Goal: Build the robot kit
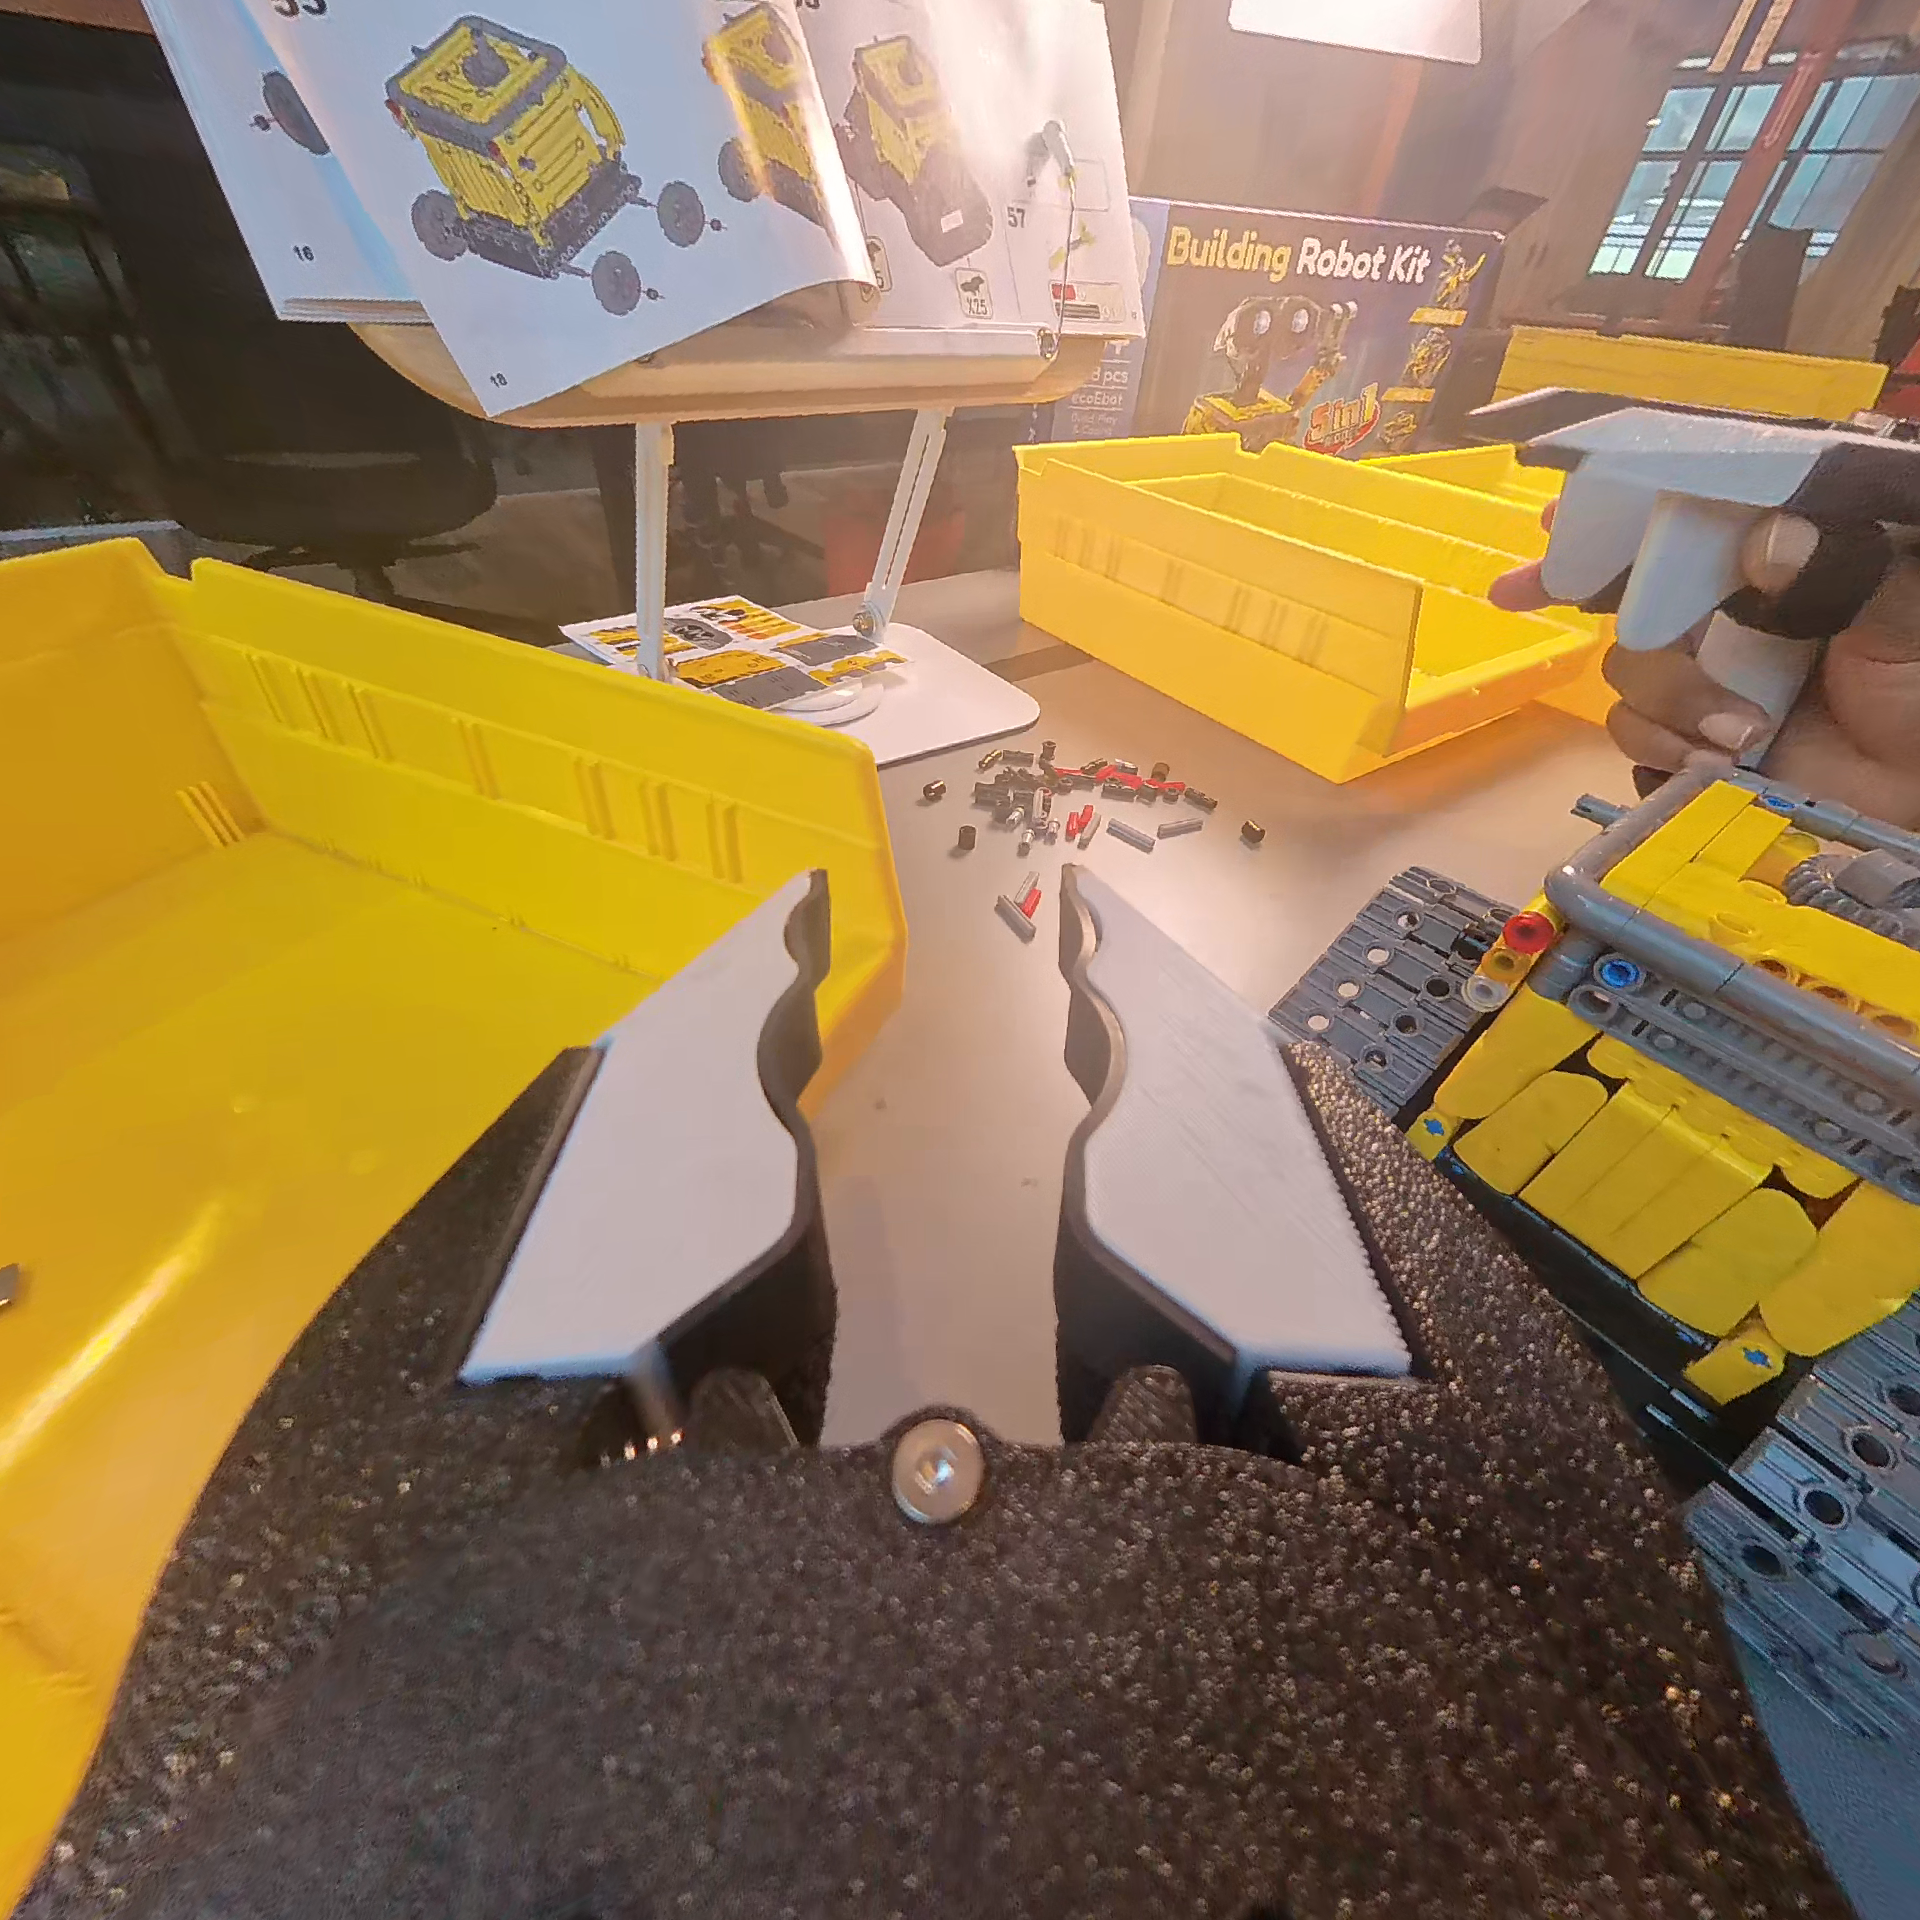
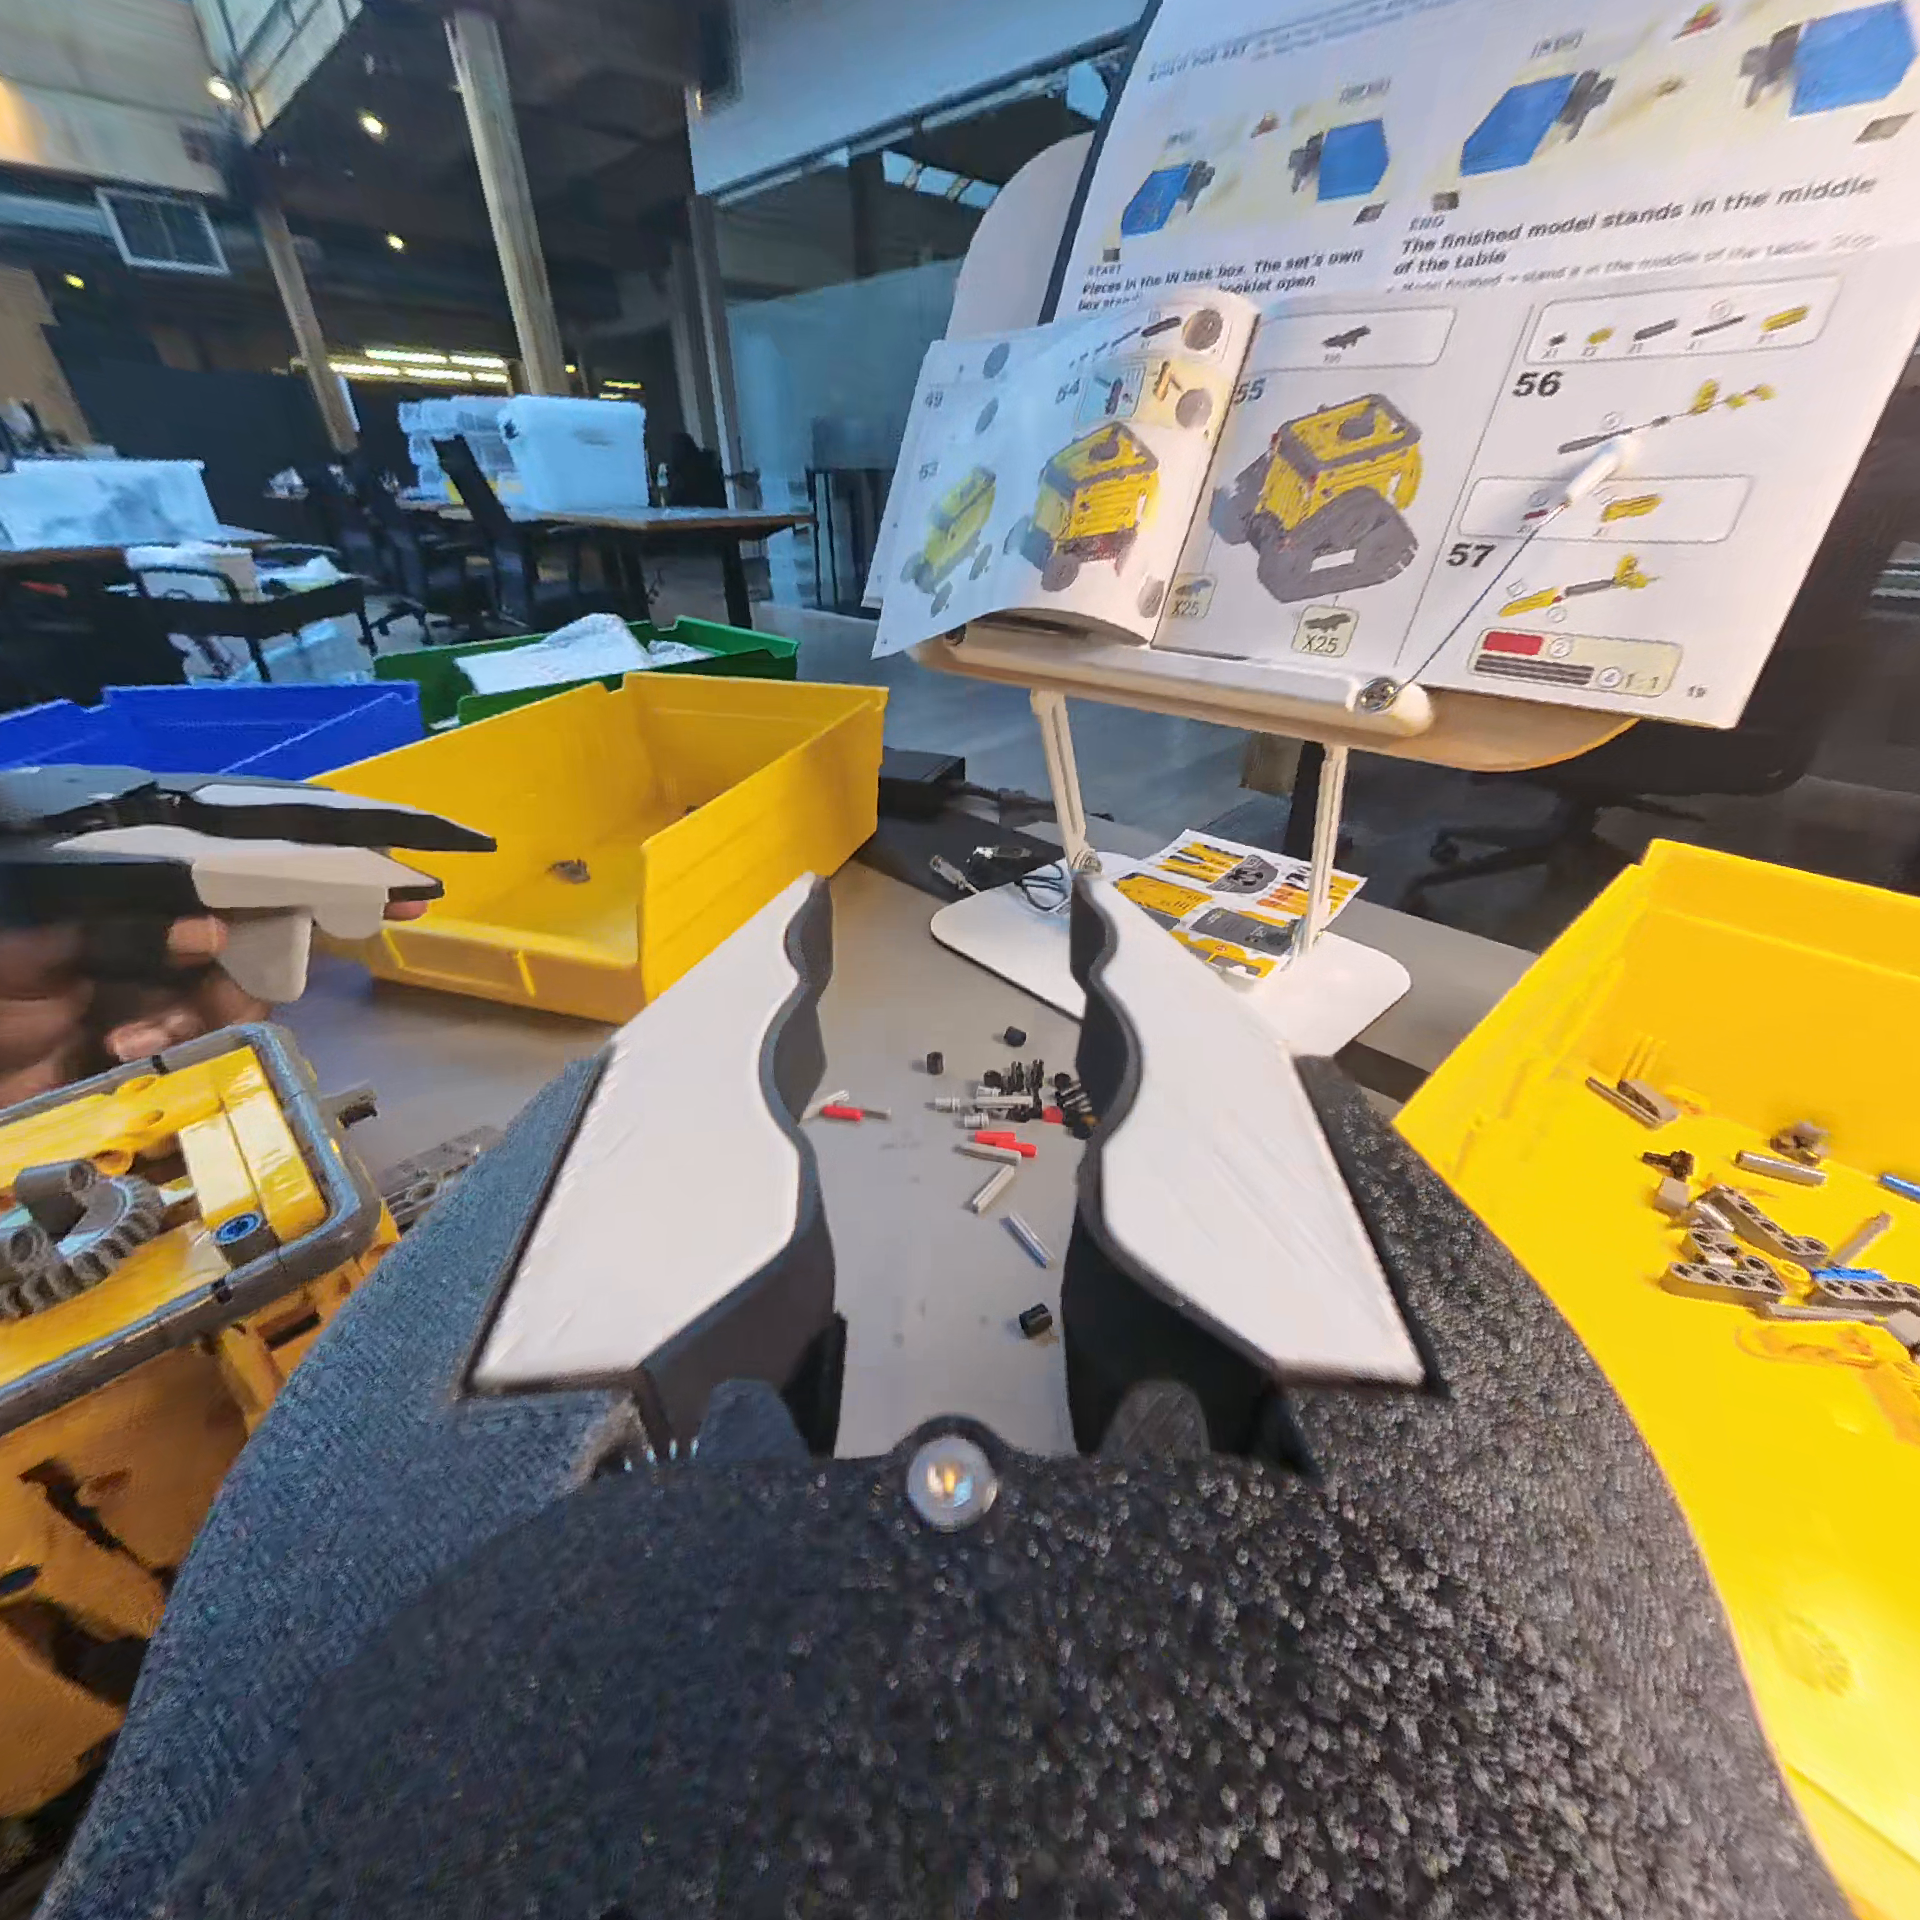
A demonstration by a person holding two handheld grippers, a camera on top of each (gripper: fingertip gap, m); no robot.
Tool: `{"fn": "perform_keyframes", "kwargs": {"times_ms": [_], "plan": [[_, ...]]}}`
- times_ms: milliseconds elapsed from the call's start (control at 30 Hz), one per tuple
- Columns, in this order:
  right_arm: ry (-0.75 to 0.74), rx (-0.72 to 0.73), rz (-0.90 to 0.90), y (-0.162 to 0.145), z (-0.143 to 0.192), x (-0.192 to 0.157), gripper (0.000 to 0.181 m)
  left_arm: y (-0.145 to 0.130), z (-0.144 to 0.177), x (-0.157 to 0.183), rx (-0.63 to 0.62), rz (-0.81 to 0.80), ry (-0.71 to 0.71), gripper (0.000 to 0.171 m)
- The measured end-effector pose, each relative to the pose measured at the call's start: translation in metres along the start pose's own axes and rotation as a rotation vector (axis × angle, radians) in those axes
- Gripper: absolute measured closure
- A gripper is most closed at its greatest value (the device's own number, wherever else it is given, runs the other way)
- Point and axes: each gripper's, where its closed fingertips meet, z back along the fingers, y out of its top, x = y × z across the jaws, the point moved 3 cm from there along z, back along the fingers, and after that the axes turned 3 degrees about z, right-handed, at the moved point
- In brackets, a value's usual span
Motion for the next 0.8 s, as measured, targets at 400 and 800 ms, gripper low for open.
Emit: {"fn": "perform_keyframes", "kwargs": {"times_ms": [400, 800], "plan": [[-0.148, 0.111, -0.023, 0.017, -0.019, 0.011, 0.137, 0.001, 0.002, 0.001, 0.003, -0.042, 0.006, 0.129], [-0.168, 0.105, 0.038, 0.004, -0.013, 0.005, 0.137, 0.007, 0.011, 0.0, 0.06, -0.131, -0.012, 0.123]]}}
